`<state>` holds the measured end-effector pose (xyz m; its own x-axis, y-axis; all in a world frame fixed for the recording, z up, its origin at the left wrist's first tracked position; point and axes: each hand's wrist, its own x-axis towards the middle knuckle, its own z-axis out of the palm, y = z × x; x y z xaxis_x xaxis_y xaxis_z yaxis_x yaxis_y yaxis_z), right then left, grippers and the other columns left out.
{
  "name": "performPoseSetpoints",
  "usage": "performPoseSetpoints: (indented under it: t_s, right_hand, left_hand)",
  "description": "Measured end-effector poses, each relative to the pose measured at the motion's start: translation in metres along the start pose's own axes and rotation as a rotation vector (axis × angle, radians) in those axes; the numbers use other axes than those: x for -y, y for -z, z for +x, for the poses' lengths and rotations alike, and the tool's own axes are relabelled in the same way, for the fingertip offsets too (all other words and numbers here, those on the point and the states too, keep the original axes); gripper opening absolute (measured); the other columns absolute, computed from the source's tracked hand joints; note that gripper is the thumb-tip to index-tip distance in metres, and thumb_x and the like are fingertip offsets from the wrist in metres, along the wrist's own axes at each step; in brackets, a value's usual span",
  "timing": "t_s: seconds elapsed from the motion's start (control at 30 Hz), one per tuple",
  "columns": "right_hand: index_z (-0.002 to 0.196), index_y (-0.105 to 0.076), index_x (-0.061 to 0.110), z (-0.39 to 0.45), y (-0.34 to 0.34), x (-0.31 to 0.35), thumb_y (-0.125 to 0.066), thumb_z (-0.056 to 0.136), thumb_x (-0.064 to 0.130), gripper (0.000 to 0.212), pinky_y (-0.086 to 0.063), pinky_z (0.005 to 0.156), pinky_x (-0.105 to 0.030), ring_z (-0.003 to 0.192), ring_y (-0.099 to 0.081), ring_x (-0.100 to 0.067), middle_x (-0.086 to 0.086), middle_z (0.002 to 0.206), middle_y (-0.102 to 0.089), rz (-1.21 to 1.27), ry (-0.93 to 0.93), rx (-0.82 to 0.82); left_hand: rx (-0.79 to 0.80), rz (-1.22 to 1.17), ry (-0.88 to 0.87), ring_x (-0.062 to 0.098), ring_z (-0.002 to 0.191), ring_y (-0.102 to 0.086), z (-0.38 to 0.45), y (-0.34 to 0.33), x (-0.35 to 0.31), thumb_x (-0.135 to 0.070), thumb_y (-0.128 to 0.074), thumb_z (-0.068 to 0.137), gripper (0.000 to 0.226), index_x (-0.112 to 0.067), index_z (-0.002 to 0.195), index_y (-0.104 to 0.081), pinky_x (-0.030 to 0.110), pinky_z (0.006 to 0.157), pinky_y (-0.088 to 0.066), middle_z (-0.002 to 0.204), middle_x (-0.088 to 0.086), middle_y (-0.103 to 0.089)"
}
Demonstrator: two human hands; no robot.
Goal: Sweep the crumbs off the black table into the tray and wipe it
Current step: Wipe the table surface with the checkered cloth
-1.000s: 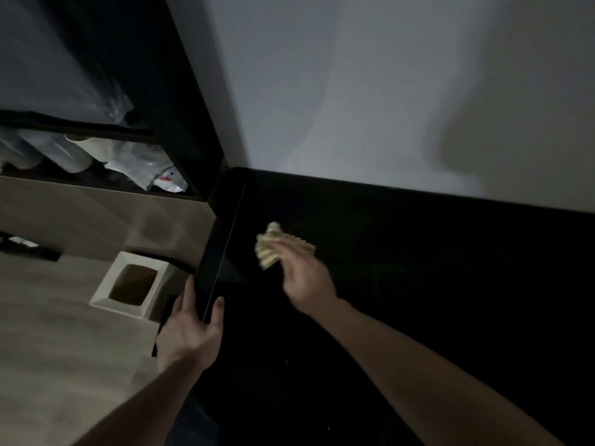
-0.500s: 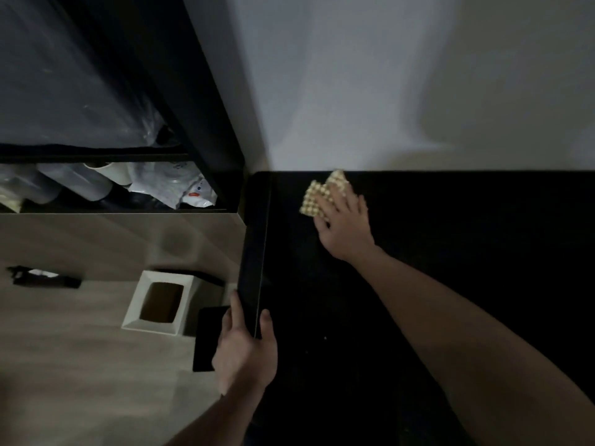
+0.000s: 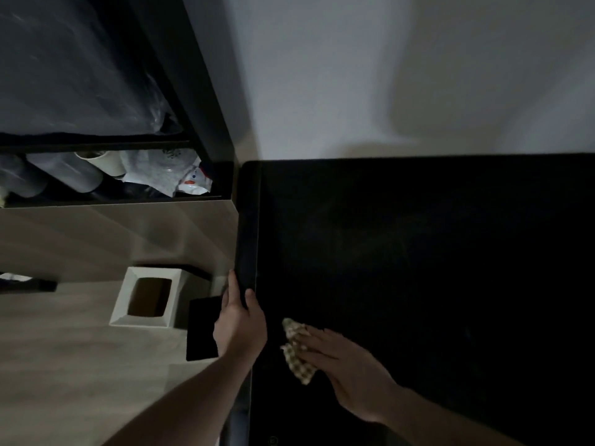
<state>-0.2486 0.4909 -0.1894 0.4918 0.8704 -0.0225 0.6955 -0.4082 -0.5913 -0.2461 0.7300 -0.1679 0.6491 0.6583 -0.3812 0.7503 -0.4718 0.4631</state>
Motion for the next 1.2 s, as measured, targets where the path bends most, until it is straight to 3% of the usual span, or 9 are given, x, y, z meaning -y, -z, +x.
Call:
performPoseSetpoints:
  t_s: [0.13,0.23,0.33,0.43,0.67,0.83,0.97,1.1,1.2]
  right_hand:
    - [0.150,-0.054,0.011,0.058,0.066,-0.033,-0.029,0.107,0.018,0.050,-0.025,0.127,-0.030,0.154,-0.030,-0.012,0.002,0.164,-0.037,0.153,-0.179,-0.311]
    - [0.145,-0.057,0.001,0.117,0.124,-0.097,-0.044,0.102,-0.003,0.045,-0.027,0.127,-0.043,0.153,-0.031,-0.019,-0.015,0.158,-0.046,-0.025,-0.310,-0.507]
    - [0.154,-0.048,0.015,0.154,0.164,-0.165,-0.047,0.100,0.008,0.054,-0.023,0.125,-0.058,0.155,-0.026,-0.039,-0.011,0.165,-0.037,-0.182,-0.532,-0.365]
    - [0.164,-0.024,0.032,0.155,0.147,-0.188,-0.041,0.107,0.029,0.059,-0.008,0.127,-0.061,0.160,-0.003,-0.034,0.002,0.175,-0.011,-0.272,-0.723,-0.209]
    - [0.162,-0.028,0.035,0.101,0.070,-0.105,-0.036,0.105,0.039,0.058,-0.013,0.128,-0.056,0.161,-0.008,-0.028,0.007,0.174,-0.016,-0.288,-0.480,-0.163]
    - [0.165,-0.018,0.034,0.033,0.015,-0.012,-0.036,0.104,0.031,0.064,-0.001,0.128,-0.044,0.161,0.009,-0.015,0.012,0.174,0.005,-0.164,-0.288,-0.060]
    - [0.162,-0.027,0.035,-0.018,-0.029,0.021,-0.042,0.103,0.034,0.060,-0.002,0.127,-0.032,0.160,-0.012,-0.012,0.011,0.174,-0.011,-0.238,-0.091,-0.052]
    - [0.155,-0.041,0.032,-0.019,0.024,0.039,-0.020,0.100,0.069,0.069,-0.023,0.119,-0.010,0.147,-0.025,0.016,0.047,0.154,-0.029,0.345,-0.397,-0.315]
    - [0.155,-0.043,0.020,-0.026,0.081,0.001,-0.030,0.113,0.033,0.046,-0.029,0.121,-0.018,0.150,-0.035,0.002,0.023,0.161,-0.041,0.281,-0.584,-0.605]
  left_hand:
    - [0.012,0.001,-0.067,0.038,0.120,-0.063,0.003,0.001,0.004,-0.046,-0.030,0.105,0.060,-0.042,0.160,-0.007,0.047,0.095,-0.050,0.159,0.001,-0.044]
    - [-0.019,0.010,-0.059,0.037,0.116,-0.066,0.002,-0.002,0.004,-0.046,-0.031,0.104,0.061,-0.041,0.160,-0.007,0.048,0.092,-0.051,0.155,0.002,-0.048]
    - [-0.041,0.011,-0.063,0.036,0.113,-0.067,0.004,-0.006,0.006,-0.046,-0.032,0.104,0.062,-0.041,0.160,-0.008,0.048,0.090,-0.053,0.152,0.003,-0.052]
    - [-0.025,0.006,-0.050,0.035,0.114,-0.067,0.006,-0.007,0.007,-0.046,-0.033,0.104,0.063,-0.041,0.160,-0.006,0.048,0.089,-0.054,0.151,0.003,-0.053]
    - [-0.009,-0.004,-0.057,0.036,0.123,-0.063,0.005,-0.003,0.002,-0.046,-0.033,0.103,0.062,-0.041,0.160,-0.009,0.048,0.094,-0.053,0.155,0.003,-0.049]
    - [0.002,-0.006,-0.055,0.037,0.122,-0.063,0.001,0.001,0.001,-0.046,-0.032,0.105,0.062,-0.039,0.161,-0.009,0.047,0.095,-0.052,0.155,0.006,-0.050]
    - [-0.001,-0.010,-0.069,0.043,0.125,-0.058,-0.001,0.002,0.001,-0.042,-0.034,0.106,0.062,-0.032,0.163,-0.011,0.050,0.098,-0.048,0.154,0.015,-0.048]
    - [-0.005,-0.011,-0.073,0.045,0.124,-0.058,-0.002,0.002,0.001,-0.041,-0.035,0.106,0.061,-0.031,0.163,-0.014,0.052,0.099,-0.048,0.152,0.016,-0.050]
    - [0.000,-0.023,-0.079,0.045,0.124,-0.058,-0.003,0.002,0.001,-0.042,-0.034,0.106,0.060,-0.032,0.162,-0.014,0.052,0.098,-0.049,0.151,0.016,-0.051]
